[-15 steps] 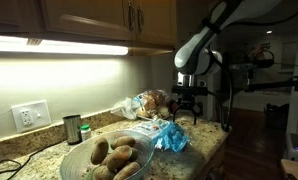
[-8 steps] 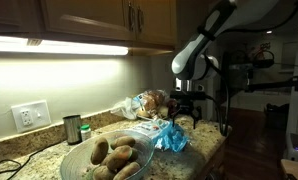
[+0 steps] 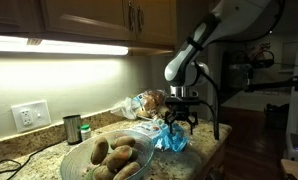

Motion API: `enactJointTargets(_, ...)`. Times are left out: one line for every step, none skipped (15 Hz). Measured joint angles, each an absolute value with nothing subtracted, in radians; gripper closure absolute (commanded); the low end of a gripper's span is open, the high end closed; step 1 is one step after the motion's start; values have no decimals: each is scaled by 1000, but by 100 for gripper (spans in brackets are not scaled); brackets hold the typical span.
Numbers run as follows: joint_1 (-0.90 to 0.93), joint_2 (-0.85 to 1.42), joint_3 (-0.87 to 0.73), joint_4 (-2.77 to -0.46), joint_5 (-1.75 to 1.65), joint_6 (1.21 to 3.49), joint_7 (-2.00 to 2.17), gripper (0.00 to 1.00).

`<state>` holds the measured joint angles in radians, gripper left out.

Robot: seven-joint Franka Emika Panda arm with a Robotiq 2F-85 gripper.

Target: Pick up a potato from the packaging and put it in the bowl

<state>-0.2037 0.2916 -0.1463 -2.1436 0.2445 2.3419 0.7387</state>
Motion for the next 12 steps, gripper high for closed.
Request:
enactJointTargets(-204,298,-146,-2132,247,2328,736,0)
enactJointTargets(-204,303,-146,-2123,250,2317,731,0)
enactJointTargets(-204,306,-146,-2115,251,2304,728,0)
enactJointTargets(-204,306,-146,-2108,252,2291,725,0)
enactJointTargets(-203,306,-146,-2103,255,2280,723,0)
enactJointTargets(-203,307,-146,-2098,260,2266,718,0)
enactJointTargets(-203,308,-146,-2092,263,2252,714,0)
enactJointTargets(-202,310,-146,-2088,263,2242,712,0)
enactJointTargets(-201,313,-146,-2085,263,2234,712,0)
enactJointTargets(-200,315,-146,-2082,263,2225,711,0)
enactJointTargets(-199,316,-147,-2079,263,2215,711,0)
enactJointTargets(-198,317,-147,-2077,263,2207,711,0)
